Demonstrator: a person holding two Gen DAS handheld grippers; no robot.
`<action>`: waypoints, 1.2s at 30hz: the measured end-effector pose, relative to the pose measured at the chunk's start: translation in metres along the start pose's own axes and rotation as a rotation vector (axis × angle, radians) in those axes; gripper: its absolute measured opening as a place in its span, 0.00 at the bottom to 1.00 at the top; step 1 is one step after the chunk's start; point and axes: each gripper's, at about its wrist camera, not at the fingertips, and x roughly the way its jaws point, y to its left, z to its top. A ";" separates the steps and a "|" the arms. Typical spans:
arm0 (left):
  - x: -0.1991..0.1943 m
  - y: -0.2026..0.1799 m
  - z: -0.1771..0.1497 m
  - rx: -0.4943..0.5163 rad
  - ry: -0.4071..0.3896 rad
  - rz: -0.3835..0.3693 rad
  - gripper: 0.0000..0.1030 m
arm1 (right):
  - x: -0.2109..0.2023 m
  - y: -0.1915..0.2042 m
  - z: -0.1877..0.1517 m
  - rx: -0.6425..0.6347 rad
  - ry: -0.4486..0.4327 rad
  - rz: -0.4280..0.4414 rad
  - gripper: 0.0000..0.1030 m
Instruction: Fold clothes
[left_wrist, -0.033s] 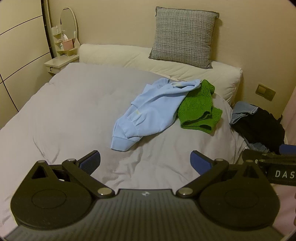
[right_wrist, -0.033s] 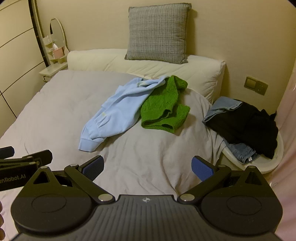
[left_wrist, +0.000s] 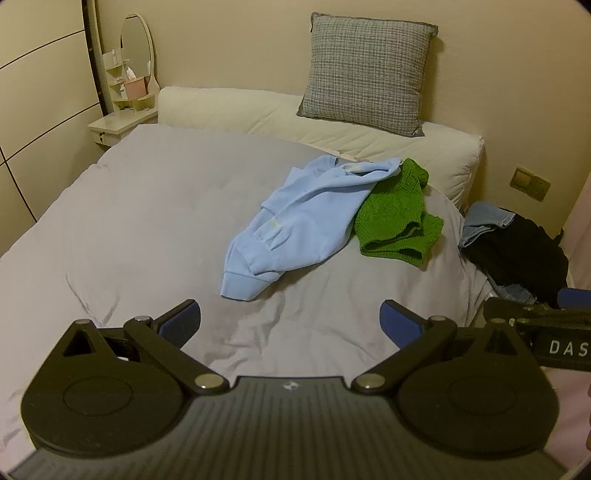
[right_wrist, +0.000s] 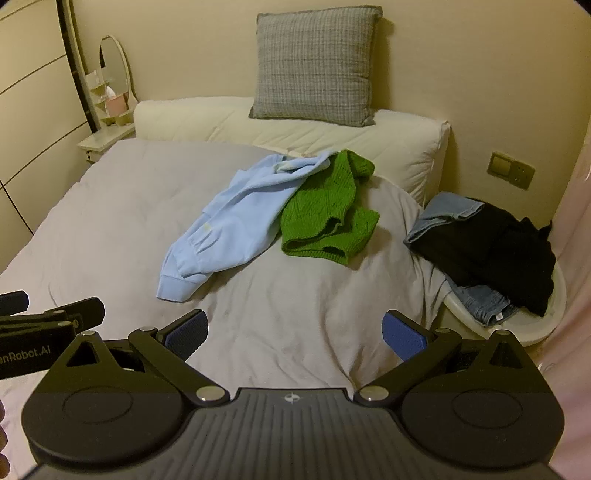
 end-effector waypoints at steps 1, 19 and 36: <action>0.001 0.000 0.000 -0.001 0.001 -0.002 0.99 | 0.000 0.000 0.000 0.000 -0.001 -0.001 1.00; 0.012 0.013 -0.004 -0.024 0.026 -0.042 0.99 | 0.006 0.013 0.005 -0.027 -0.001 -0.018 1.00; 0.029 0.033 -0.005 -0.054 0.072 -0.064 0.99 | 0.023 0.025 0.014 -0.059 0.039 -0.018 1.00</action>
